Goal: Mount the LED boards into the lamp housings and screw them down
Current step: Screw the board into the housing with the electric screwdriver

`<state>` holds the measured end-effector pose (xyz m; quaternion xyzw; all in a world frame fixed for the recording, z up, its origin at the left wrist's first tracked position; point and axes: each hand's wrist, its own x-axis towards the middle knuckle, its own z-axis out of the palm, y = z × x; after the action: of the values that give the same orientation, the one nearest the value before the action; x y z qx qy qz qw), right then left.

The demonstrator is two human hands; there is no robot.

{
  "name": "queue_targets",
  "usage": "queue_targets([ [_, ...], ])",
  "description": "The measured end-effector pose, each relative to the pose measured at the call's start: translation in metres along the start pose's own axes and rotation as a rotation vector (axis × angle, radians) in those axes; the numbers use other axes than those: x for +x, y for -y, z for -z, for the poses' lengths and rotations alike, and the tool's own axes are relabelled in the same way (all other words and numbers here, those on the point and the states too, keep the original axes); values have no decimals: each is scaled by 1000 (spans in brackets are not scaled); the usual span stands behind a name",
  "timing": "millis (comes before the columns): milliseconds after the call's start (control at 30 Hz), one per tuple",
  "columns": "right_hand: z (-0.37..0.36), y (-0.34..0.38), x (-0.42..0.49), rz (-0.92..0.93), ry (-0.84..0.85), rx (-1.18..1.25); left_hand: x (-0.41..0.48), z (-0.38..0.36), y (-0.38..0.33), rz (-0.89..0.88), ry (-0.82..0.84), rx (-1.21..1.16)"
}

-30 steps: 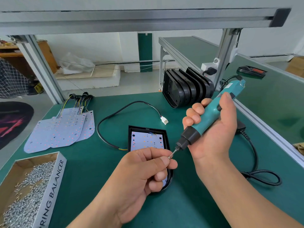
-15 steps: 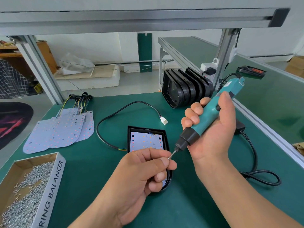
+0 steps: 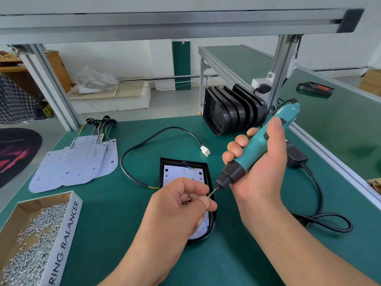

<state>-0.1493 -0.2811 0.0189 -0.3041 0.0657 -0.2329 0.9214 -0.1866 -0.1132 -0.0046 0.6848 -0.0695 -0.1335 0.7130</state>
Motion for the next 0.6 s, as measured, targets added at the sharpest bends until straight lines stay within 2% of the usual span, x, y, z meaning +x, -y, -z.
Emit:
queue_targets([
  [367, 2, 0, 1, -5, -46, 0, 0, 2, -2, 21, 23, -4],
  [600, 2, -1, 2, -16, -34, 29, -3, 6, -7, 70, 112, -31],
])
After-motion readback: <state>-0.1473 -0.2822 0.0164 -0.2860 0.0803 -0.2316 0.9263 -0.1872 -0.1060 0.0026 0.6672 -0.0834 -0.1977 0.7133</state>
